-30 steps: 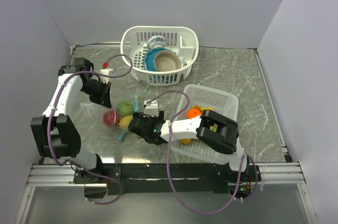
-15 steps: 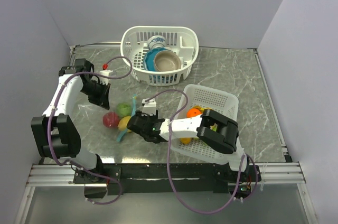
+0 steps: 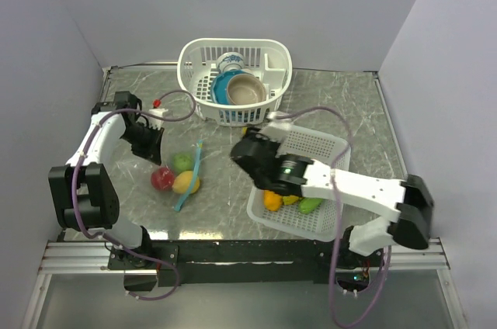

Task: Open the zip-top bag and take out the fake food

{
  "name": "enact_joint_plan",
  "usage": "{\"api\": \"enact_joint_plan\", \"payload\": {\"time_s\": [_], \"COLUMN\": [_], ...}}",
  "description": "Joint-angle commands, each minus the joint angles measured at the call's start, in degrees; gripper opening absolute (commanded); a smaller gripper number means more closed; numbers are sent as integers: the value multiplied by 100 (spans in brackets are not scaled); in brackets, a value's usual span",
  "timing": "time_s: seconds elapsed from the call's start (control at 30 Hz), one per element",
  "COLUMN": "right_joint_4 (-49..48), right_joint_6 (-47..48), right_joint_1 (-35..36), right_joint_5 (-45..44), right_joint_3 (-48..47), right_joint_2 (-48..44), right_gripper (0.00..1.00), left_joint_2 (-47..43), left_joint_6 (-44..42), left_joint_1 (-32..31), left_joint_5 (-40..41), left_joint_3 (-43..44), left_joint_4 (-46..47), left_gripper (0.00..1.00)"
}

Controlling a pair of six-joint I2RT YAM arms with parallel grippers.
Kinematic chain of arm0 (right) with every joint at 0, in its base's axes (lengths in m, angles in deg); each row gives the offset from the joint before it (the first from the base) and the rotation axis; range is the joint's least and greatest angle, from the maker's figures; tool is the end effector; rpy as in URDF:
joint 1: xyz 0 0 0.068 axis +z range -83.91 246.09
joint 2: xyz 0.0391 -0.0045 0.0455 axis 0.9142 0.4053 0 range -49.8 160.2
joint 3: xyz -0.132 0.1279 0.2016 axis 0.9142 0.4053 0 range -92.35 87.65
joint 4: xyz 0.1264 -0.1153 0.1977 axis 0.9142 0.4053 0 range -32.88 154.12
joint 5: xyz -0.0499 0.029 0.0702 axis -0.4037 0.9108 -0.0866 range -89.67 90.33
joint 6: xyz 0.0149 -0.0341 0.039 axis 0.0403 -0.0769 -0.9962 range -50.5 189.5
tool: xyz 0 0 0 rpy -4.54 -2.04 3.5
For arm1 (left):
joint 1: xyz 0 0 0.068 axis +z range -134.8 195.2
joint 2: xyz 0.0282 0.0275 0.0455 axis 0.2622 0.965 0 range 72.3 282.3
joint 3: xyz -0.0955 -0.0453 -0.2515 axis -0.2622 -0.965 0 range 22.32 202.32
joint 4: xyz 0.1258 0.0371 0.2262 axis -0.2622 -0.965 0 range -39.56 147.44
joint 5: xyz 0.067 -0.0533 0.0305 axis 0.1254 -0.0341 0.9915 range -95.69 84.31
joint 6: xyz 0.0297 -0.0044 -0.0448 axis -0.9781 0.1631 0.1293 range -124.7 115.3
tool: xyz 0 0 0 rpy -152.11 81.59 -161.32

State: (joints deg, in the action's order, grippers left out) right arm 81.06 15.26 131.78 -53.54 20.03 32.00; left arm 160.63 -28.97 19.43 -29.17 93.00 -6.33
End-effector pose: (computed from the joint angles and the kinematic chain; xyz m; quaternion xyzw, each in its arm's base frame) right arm 0.1535 0.2700 0.3143 0.1171 0.8175 0.1337 0.5478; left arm 0.2801 0.0066 0.2548 0.1849 0.9588 -0.1787 0.1209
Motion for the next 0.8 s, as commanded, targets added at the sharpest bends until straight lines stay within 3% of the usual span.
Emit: {"api": "enact_joint_plan", "payload": {"time_s": [0.0, 0.03, 0.13, 0.17, 0.23, 0.27, 0.3, 0.43, 0.53, 0.57, 0.63, 0.67, 0.77], "right_joint_4": [1664, 1901, 2474, 2466, 2352, 2247, 2177, 1869, 1282, 670, -184, -980, -1594], "right_joint_6": [-1570, -1842, -2521, -2522, -2434, -2364, -2302, -1758, -829, -129, 1126, 1448, 2014], "right_joint_1": [-223, -249, -338, -338, -277, -250, -180, 163, 409, 523, 629, 664, 796], "right_joint_5": [-414, -371, -160, -142, -72, -141, -203, -554, -669, -626, -135, 146, 895], "right_joint_3": [837, 977, 1136, 1145, 1137, 1119, 1093, 646, 373, 372, 555, 652, 733], "right_joint_2": [-313, -314, -156, -112, -68, -85, -137, -103, 90, 134, 170, 161, 318], "right_gripper": [26, 28, 51, 66, 83, 96, 99, 100, 100, 100, 100, 100, 100], "left_joint_2": [-123, -132, -211, -238, -273, -299, -317, -378, -396, -379, -335, -326, -290], "left_joint_6": [115, 150, 309, 379, 449, 484, 494, 459, 432, 449, 441, 441, 458], "left_joint_1": [-272, -343, -651, -721, -914, -967, -1020, -1029, -1029, -1021, -1021, -1012, -1012], "left_joint_5": [-139, -191, -332, -376, -332, -289, -192, 124, 361, 449, 634, 696, 837], "left_joint_3": [892, 1035, 1457, 1510, 1450, 1380, 1222, 852, 580, 501, 281, 211, -36], "left_joint_4": [-320, -416, -680, -716, -716, -699, -603, -392, -137, -66, 92, 232, 443], "left_gripper": [1, 1, 1, 1, 1, 1, 1, 1, 1, 1, 1, 1, 1]}}
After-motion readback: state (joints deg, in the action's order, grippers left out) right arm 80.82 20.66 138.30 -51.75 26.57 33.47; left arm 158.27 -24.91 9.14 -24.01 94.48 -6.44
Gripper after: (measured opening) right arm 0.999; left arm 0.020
